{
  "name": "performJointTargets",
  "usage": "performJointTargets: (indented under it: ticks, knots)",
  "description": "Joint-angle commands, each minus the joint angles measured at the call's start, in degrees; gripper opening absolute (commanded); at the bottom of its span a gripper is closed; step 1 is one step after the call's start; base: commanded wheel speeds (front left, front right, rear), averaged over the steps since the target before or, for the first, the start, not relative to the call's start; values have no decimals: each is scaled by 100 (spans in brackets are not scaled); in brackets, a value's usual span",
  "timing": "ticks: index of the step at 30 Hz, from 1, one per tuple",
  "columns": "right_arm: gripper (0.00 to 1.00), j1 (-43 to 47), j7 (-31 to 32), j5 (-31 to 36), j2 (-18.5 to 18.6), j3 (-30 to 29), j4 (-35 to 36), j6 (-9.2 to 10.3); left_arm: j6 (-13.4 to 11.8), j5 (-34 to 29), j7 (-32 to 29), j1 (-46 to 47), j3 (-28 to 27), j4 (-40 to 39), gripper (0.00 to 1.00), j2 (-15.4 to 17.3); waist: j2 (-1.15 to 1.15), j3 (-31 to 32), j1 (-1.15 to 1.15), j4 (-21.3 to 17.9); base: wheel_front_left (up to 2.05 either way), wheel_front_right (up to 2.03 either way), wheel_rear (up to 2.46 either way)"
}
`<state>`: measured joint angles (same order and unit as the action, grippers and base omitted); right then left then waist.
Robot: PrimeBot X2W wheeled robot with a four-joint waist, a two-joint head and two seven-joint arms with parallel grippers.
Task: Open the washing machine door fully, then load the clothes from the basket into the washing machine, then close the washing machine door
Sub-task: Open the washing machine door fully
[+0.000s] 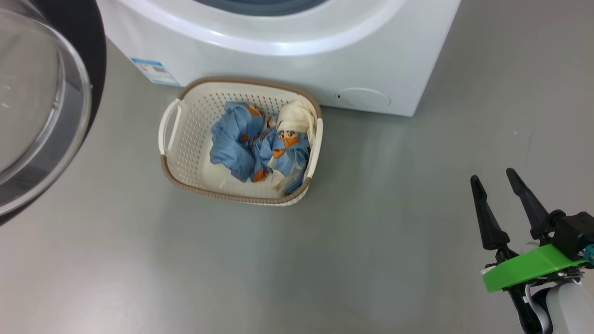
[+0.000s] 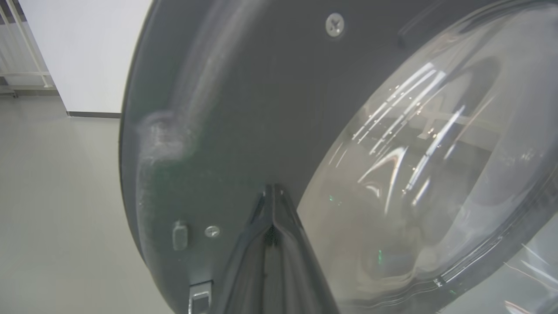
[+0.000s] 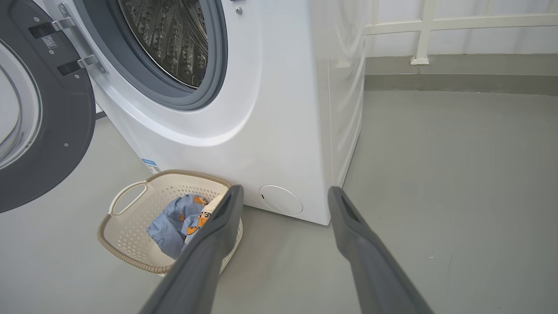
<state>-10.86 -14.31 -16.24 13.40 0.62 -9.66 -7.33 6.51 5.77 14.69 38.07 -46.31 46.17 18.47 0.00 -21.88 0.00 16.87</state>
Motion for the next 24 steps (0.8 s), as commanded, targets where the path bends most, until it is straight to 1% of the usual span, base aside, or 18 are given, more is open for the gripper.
performJointTargets:
  ticks: [1, 6, 7, 8, 9, 10, 11, 13, 14, 16, 21, 24]
  knots:
    - [100, 83, -69, -31, -12, 124, 92, -16, 43, 1, 30, -283, -20, -276, 0, 285, 0, 169, 0, 8, 0, 0, 0]
    - [100, 207, -69, -77, -39, 120, -7, -16, 91, 105, 30, -752, 256, -750, 0, -46, 0, 462, 0, 37, 0, 0, 0]
    - [100, 235, -69, -81, -41, 111, -36, -16, 93, 154, 30, -850, 363, -868, 5, -110, 0, 515, 0, 47, 0, 0, 0]
    - [100, 262, -69, -83, -47, 94, -76, -16, 94, 230, 30, -953, 474, -980, 18, -173, 0, 568, 0, 55, 0, 0, 0]
    - [100, 285, -69, -97, -62, 79, -110, -16, 95, 315, 30, -1061, 594, -1086, 28, -223, 0, 617, 0, 61, 0, 0, 0]
    - [100, 285, -69, -97, -62, 79, -110, -16, 95, 315, 30, -1061, 594, -1086, 28, -223, 0, 617, 0, 61, 0, 0, 0]
    - [100, 305, -69, -114, -68, 72, -151, -16, 95, 392, 30, -1175, 702, -1189, 37, -265, 0, 662, 0, 63, 0, 0, 0]
    - [100, 328, -69, -140, -97, 6, -246, -16, 96, 541, 30, -1397, 901, -1385, 59, -354, 0, 756, 0, 62, 0, 0, 0]
    - [100, 342, -69, -154, -107, -4, -289, -16, 96, 610, 30, -1500, 991, -1481, 85, -398, 0, 800, 0, 60, 0, 0, 0]
    - [100, 368, -69, -137, -119, -24, -349, -16, 96, 729, 30, -1700, 1219, -1652, 100, -470, 0, 884, 0, 51, 0, 0, 0]
    - [100, 440, -69, -154, -161, -19, -393, -16, 97, 949, 30, -2061, 1759, -2022, 100, -544, 0, 1040, 0, -21, 0, 0, 0]
    - [100, 463, -69, -125, -195, -46, -374, -16, 97, 995, 30, -2251, 2089, -2228, 100, -516, 0, 1092, 0, -103, 0, 0, 0]
